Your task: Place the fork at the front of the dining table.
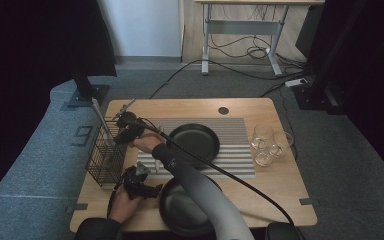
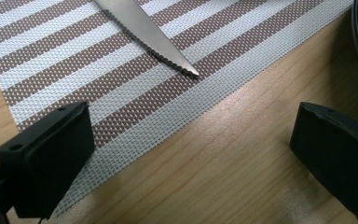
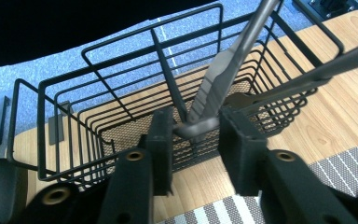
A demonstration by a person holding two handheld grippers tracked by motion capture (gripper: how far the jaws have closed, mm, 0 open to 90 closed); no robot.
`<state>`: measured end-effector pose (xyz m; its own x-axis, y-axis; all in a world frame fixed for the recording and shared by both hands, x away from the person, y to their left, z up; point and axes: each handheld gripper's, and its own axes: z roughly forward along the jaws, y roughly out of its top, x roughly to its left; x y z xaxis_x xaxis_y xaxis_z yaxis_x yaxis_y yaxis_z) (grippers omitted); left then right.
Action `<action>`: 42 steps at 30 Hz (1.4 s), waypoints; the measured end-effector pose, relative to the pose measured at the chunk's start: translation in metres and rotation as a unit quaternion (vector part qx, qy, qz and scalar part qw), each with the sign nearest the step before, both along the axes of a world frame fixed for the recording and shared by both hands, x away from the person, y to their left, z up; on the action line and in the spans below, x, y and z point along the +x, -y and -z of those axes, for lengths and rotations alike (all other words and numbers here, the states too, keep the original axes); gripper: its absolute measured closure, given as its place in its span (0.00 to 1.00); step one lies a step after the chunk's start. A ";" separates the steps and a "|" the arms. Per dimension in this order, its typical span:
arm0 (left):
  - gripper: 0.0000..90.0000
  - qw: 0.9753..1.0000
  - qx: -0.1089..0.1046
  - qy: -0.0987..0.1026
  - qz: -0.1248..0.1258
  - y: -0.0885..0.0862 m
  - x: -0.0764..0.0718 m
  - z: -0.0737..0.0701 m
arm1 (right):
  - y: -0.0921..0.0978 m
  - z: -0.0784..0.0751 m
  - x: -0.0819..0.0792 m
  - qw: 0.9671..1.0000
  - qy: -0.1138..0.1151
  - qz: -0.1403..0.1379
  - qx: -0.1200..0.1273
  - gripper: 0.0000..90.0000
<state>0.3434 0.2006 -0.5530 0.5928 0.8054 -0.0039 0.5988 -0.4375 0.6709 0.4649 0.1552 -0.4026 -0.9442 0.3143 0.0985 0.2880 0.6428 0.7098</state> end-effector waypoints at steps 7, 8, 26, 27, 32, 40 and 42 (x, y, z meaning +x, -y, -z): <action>0.00 1.000 0.000 0.000 0.001 0.000 0.000 0.000 | -0.002 0.000 -0.004 1.000 -0.003 0.002 0.003 0.84; 0.00 1.000 0.001 0.000 0.001 0.000 0.000 0.000 | -0.002 0.000 -0.004 1.000 -0.003 0.003 0.004 0.85; 0.00 1.000 0.002 0.000 0.002 0.000 0.000 0.000 | 0.003 -0.022 -0.019 1.000 0.018 -0.012 0.019 0.95; 0.00 1.000 0.002 0.000 0.002 0.000 0.000 0.000 | 0.003 -0.022 -0.019 1.000 0.018 -0.012 0.019 0.95; 0.00 1.000 0.002 0.000 0.001 0.000 0.000 0.000 | 0.006 -0.032 -0.024 0.999 0.031 -0.015 0.021 0.95; 0.00 1.000 0.002 0.000 0.001 0.000 0.000 0.000 | 0.015 -0.052 -0.033 0.999 0.043 -0.016 0.027 0.95; 0.00 1.000 0.001 0.000 0.002 0.000 0.000 0.000 | 0.016 -0.055 -0.034 0.998 0.044 -0.015 0.029 0.95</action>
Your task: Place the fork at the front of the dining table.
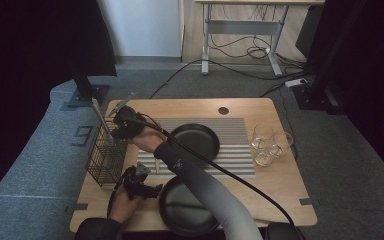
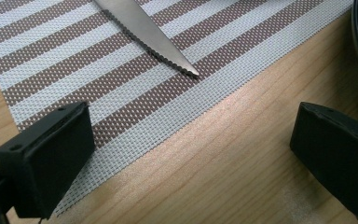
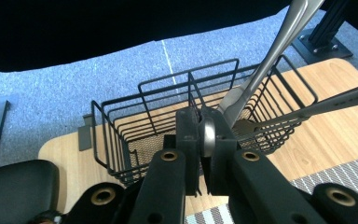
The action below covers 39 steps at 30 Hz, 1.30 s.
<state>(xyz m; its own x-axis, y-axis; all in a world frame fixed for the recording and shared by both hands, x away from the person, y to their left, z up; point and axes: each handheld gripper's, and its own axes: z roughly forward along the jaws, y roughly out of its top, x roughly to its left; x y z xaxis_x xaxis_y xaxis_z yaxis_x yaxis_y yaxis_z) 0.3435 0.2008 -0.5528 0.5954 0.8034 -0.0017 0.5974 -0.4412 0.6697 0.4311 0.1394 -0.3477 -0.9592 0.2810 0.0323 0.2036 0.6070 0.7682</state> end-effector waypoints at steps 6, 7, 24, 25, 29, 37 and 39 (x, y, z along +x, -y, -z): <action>0.00 1.000 0.001 0.000 0.000 0.000 0.000 0.000 | 0.007 -0.014 -0.004 1.000 0.002 -0.003 0.014 0.95; 0.00 1.000 0.001 0.000 0.000 0.000 0.000 0.000 | 0.008 -0.017 -0.005 1.000 0.003 -0.002 0.016 0.95; 0.00 1.000 0.001 0.000 0.000 0.000 0.000 0.000 | 0.036 -0.060 -0.017 0.999 0.031 0.017 0.030 0.95; 0.00 1.000 0.001 0.000 0.000 0.000 0.000 0.000 | 0.040 -0.064 -0.017 0.999 0.034 0.022 0.026 0.95; 0.00 1.000 0.001 0.000 -0.001 0.000 0.000 0.000 | 0.046 -0.069 -0.018 0.999 0.039 0.026 0.028 0.95; 0.00 1.000 0.001 0.001 0.001 0.000 0.000 0.000 | 0.059 -0.077 -0.023 0.998 0.056 0.027 0.023 0.95; 0.00 1.000 0.001 0.000 0.000 0.000 0.000 0.000 | 0.061 -0.077 -0.023 0.998 0.056 0.026 0.024 0.95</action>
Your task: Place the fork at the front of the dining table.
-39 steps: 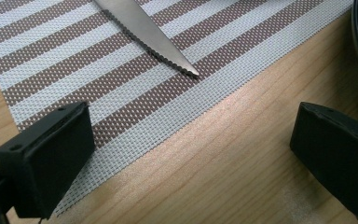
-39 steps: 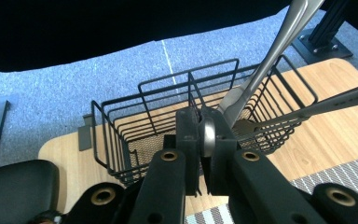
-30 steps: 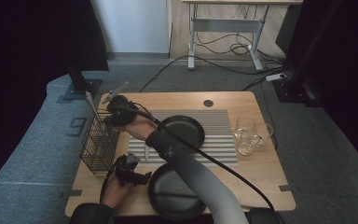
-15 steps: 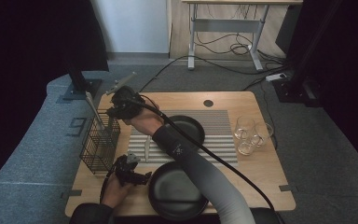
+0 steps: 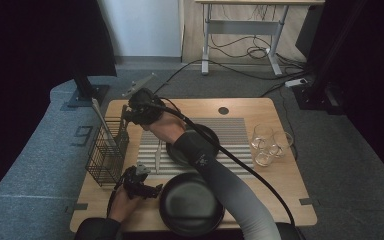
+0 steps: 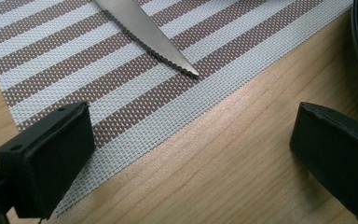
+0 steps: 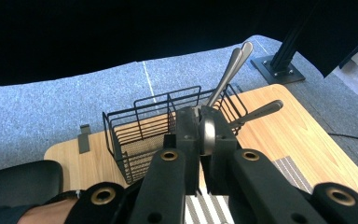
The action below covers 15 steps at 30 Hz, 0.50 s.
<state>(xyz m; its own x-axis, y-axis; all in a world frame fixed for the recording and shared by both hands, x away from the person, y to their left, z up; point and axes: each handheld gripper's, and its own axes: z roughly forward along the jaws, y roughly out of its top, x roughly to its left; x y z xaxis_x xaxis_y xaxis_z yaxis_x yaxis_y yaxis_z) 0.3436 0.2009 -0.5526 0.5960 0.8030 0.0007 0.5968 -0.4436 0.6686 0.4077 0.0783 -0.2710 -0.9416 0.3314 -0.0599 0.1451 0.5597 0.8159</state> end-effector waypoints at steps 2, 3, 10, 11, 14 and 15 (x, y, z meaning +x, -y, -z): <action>0.00 1.000 0.001 -0.001 -0.001 0.000 0.000 0.000 | 0.003 0.001 -0.001 1.000 0.000 0.000 0.002 0.95; 0.00 1.000 0.003 -0.002 -0.002 0.000 0.000 -0.001 | 0.006 0.002 -0.001 1.000 -0.002 0.000 0.003 0.95; 0.06 1.000 0.003 -0.002 -0.012 0.000 0.000 -0.003 | 0.021 0.007 0.000 1.000 -0.012 0.010 0.012 0.95; 0.06 1.000 0.005 -0.001 -0.012 0.000 0.000 -0.003 | 0.023 0.008 0.000 1.000 -0.013 0.011 0.011 0.95; 0.06 1.000 0.007 0.002 -0.016 0.000 -0.001 -0.004 | 0.034 0.010 0.002 1.000 -0.018 0.022 0.014 0.95; 0.06 1.000 0.006 0.003 -0.018 -0.001 -0.001 -0.005 | 0.038 0.011 0.003 0.999 -0.016 0.024 0.015 0.95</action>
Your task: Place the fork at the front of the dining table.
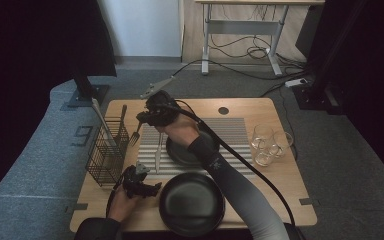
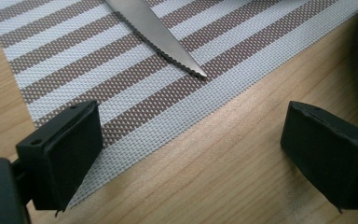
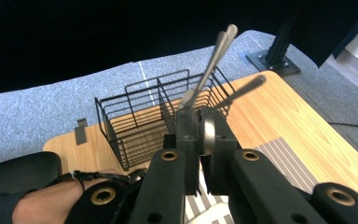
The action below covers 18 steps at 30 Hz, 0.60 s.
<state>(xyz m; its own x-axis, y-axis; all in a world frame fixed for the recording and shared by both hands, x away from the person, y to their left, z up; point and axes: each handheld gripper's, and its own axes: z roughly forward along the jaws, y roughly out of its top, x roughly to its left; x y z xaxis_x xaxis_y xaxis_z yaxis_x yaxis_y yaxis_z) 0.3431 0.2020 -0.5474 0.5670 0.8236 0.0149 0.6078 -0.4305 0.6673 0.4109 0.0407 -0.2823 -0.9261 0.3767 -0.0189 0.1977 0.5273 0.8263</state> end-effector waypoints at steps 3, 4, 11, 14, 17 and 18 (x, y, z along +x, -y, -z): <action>0.07 1.000 -0.006 0.005 -0.004 -0.002 0.000 -0.003 | 0.015 0.003 0.002 1.000 -0.005 0.010 0.004 0.95; 0.07 1.000 -0.007 0.004 -0.005 -0.003 0.000 -0.004 | 0.019 0.004 0.002 1.000 -0.005 0.012 0.005 0.95; 0.10 1.000 -0.021 0.007 -0.007 -0.007 -0.001 -0.009 | 0.038 0.012 0.002 1.000 -0.010 0.021 0.010 0.95; 0.10 1.000 -0.026 0.008 -0.007 -0.009 -0.001 -0.012 | 0.047 0.016 0.001 1.000 -0.012 0.026 0.011 0.95; 0.11 0.999 -0.040 0.009 0.003 -0.012 -0.002 -0.015 | 0.055 0.021 0.000 0.999 -0.018 0.029 0.015 0.95; 0.11 0.999 -0.043 0.012 0.007 -0.012 -0.002 -0.017 | 0.060 0.025 0.000 0.999 -0.020 0.031 0.017 0.95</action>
